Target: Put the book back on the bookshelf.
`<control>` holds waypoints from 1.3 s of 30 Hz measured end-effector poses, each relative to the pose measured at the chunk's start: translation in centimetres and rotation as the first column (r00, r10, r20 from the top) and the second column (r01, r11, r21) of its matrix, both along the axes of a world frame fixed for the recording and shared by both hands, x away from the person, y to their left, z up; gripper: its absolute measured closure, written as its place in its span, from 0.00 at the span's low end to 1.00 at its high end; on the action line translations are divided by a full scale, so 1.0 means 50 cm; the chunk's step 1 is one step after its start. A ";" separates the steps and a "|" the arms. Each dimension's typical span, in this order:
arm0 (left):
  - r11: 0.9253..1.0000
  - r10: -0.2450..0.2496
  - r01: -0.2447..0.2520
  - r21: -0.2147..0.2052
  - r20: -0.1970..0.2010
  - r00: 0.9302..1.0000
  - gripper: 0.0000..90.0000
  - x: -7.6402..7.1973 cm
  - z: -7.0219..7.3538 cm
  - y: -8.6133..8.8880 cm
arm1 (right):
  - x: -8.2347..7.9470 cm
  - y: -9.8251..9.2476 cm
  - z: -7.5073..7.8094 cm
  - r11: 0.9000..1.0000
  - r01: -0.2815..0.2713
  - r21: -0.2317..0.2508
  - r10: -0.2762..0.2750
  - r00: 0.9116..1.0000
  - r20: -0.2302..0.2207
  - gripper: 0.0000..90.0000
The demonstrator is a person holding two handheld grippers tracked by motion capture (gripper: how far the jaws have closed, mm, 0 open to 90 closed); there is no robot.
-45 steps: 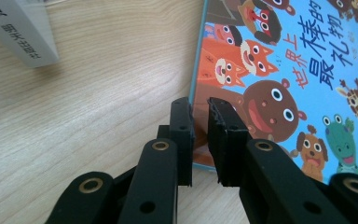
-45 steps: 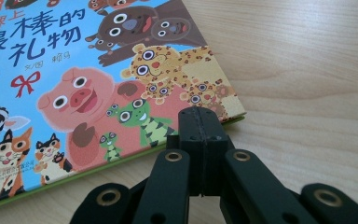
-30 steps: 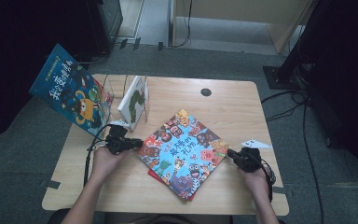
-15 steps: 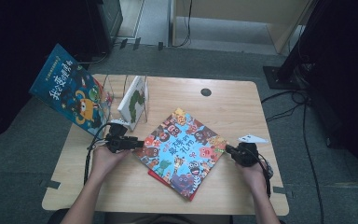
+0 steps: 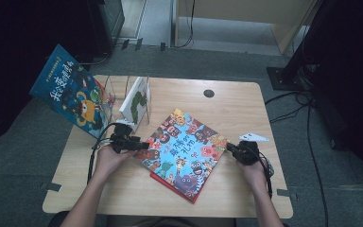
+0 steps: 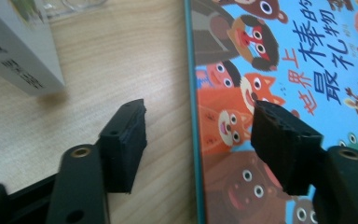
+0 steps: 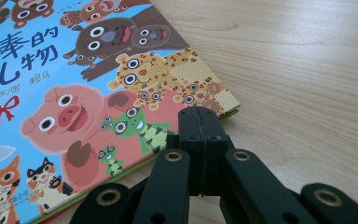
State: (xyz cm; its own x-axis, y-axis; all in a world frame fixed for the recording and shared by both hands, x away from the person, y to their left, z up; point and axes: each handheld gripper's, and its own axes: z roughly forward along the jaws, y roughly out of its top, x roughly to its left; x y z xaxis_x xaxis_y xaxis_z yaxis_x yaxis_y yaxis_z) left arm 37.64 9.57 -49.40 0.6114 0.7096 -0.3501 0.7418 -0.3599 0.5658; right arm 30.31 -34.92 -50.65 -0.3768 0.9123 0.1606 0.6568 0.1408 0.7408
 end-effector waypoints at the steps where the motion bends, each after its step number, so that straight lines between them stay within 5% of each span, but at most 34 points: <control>1: 1.000 -0.004 0.004 -0.010 -0.005 1.000 0.40 0.001 0.000 -0.001 | -0.001 0.000 0.000 1.000 0.000 0.003 0.000 1.000 -0.001 1.00; 10: 0.999 -0.040 0.038 -0.034 -0.044 0.998 0.32 0.016 -0.006 -0.014 | -0.029 0.016 0.003 1.000 -0.022 0.012 0.022 1.000 0.002 1.00; 20: 0.997 -0.067 0.066 -0.026 -0.029 0.997 0.31 0.023 -0.010 -0.030 | -0.065 0.025 -0.001 0.998 -0.065 0.022 0.066 0.997 -0.027 1.00; 29: 0.993 -0.116 0.115 -0.029 -0.028 0.993 0.37 0.016 -0.011 -0.047 | -0.069 0.042 -0.003 0.995 -0.094 0.012 0.094 0.995 -0.033 1.00; 39: 0.995 -0.096 0.095 -0.022 -0.040 0.995 0.38 0.008 -0.009 -0.046 | -0.063 0.040 -0.006 0.995 -0.096 0.017 0.097 0.995 -0.024 1.00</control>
